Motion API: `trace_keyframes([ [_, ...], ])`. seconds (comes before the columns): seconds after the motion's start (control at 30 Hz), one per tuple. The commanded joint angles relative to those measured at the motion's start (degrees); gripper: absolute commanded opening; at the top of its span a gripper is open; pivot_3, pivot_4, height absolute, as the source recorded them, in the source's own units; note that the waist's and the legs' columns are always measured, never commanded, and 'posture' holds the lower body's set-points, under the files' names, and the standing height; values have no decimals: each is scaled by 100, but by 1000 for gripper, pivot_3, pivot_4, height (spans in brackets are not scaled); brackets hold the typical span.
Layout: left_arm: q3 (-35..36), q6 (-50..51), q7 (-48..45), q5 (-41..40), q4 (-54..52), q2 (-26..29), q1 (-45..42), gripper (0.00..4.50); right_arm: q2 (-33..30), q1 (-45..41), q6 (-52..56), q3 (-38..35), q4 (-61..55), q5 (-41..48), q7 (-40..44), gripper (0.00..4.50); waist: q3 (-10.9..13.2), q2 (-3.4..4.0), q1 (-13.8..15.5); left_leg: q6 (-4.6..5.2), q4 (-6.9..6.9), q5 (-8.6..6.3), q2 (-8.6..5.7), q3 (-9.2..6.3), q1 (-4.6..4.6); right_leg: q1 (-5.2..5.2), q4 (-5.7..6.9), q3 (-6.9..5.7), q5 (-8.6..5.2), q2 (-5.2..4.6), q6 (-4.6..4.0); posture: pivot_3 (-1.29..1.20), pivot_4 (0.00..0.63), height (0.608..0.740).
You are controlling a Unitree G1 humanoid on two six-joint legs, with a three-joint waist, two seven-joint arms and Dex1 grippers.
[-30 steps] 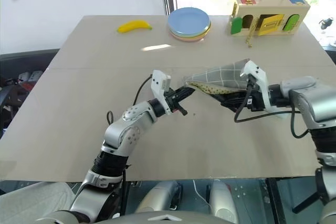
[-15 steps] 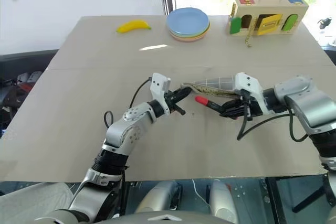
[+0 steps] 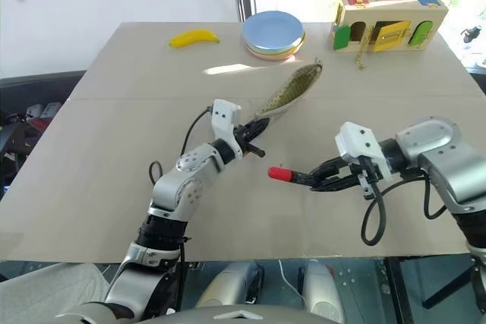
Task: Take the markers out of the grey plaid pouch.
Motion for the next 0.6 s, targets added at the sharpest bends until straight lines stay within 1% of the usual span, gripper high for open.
trace_keyframes([
  [0.03,-6,-39,-104,95,-242,26,-28,0,-156,-101,-144,91,117,-426,-71,375,0,0,3,0,0,0,0,0,0,0,0,0,0,0,0,0,150,740],
  [0.13,107,-47,-171,163,-294,211,66,0,-266,-61,-368,87,646,-923,-327,375,0,0,0,0,0,0,0,0,1,0,1,0,0,0,0,0,150,740],
  [0.3,227,-321,-243,652,-489,958,221,0,-478,318,-1123,-42,1832,-1980,-1178,375,0,0,-5,-1,-4,0,1,4,2,-5,3,4,0,2,0,0,150,740],
  [0.37,255,-438,-313,799,-564,1223,311,0,-575,483,-1167,-78,2007,-2204,-1383,375,0,0,-4,-1,-3,1,0,6,1,-6,3,6,0,1,0,0,150,740],
  [0.43,254,-551,-413,906,-636,1435,428,0,-586,567,-984,-122,2090,-2351,-1624,375,-1,3,-6,-1,-4,1,0,10,1,-8,2,11,0,1,0,0,150,740],
  [0.5,279,-590,-491,948,-683,1551,527,0,-532,527,-688,-131,2230,-2548,-1999,375,-1,4,-7,-1,-4,1,1,11,5,-6,3,12,0,2,-1,0,150,740],
  [0.57,288,-616,-556,990,-700,1630,624,0,-576,568,-745,-121,2344,-2673,-2113,375,-1,4,-5,-1,-1,1,1,10,6,0,4,11,0,2,0,0,150,740],
  [0.6,288,-607,-591,1013,-706,1663,663,0,-586,609,-756,-147,2334,-2666,-2124,1379,-1,4,0,-1,2,1,1,10,7,3,4,10,0,1,0,0,150,740],
])
